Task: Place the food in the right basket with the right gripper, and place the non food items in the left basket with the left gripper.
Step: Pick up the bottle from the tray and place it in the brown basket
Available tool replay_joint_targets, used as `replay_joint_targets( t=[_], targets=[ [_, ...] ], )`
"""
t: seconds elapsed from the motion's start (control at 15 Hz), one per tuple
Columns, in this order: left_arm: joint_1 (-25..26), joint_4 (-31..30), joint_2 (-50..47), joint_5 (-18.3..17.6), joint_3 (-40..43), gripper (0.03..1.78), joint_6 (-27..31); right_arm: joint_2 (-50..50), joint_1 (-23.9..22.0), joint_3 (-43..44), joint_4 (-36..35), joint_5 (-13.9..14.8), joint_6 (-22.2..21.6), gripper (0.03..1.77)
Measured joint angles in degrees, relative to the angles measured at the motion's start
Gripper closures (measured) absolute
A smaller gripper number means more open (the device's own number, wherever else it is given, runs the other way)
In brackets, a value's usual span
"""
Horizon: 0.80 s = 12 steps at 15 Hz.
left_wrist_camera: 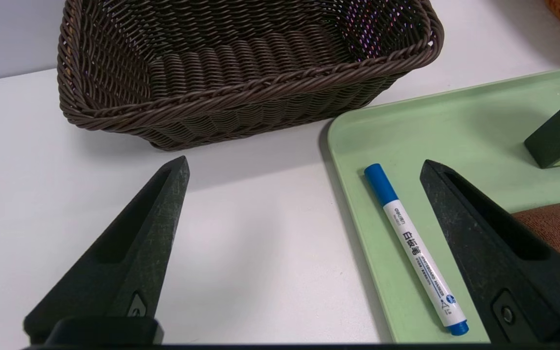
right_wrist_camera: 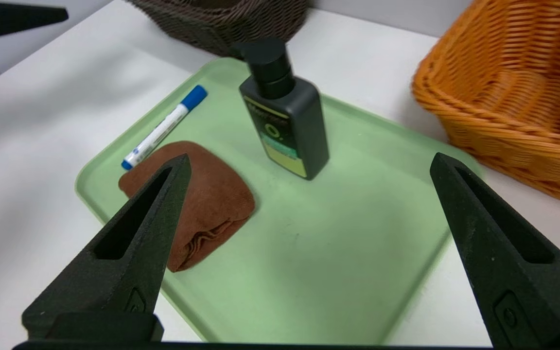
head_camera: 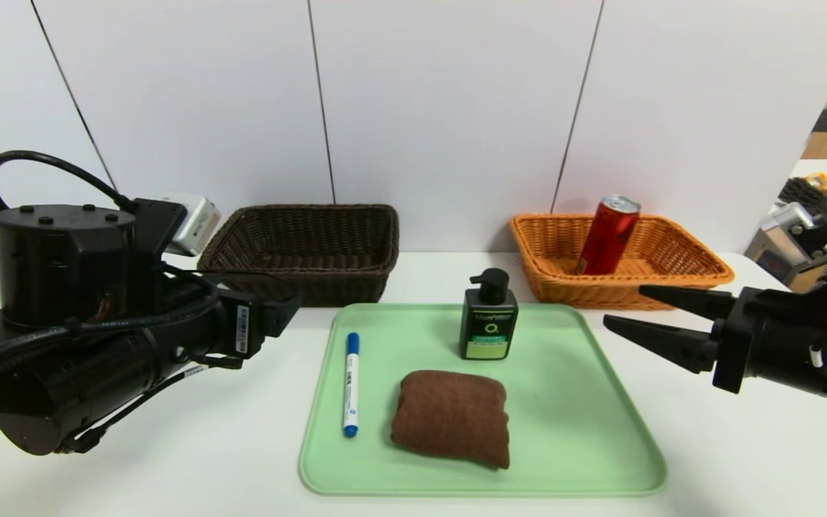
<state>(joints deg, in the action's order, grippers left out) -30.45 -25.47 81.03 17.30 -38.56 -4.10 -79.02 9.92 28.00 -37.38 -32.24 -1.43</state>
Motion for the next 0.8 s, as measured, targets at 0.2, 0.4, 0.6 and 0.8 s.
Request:
replay_joint_targets(
  t=[0.2, 0.4, 0.6, 0.8],
  targets=[
    [0.0, 0.1, 0.1, 0.0, 0.0, 0.12, 0.1, -6.8, 2.6, -3.7, -11.4, -0.9, 0.7, 0.11],
    [-0.1, 0.1, 0.4, 0.0, -0.1, 0.12, 0.1, -16.2, 4.8, -6.4, -26.1, -0.8, 2.4, 0.11],
    [0.0, 0.1, 0.6, 0.0, -0.1, 0.12, 0.0, -25.3, 5.9, -7.7, -39.2, 0.4, 3.6, 0.11],
    [0.0, 0.1, 0.8, 0.0, 0.0, 0.12, 0.0, -30.7, 6.2, -6.3, -43.4, 1.1, 3.6, 0.11]
  ],
)
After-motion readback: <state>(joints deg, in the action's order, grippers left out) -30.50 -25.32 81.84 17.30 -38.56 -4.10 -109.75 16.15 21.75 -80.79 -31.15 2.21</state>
